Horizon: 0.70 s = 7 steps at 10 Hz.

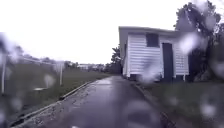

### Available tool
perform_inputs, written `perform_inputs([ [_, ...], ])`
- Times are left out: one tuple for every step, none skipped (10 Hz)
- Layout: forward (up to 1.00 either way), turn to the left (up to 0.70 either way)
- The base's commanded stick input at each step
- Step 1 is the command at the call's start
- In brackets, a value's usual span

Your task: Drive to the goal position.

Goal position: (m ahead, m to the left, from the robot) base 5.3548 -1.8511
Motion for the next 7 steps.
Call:
perform_inputs([
  [0.69,0.0],
  [0.7,0.0],
  [0.69,0.0],
  [0.7,0.0],
  [0.69,0.0],
  [0.69,0.0],
  [0.7,0.0],
])
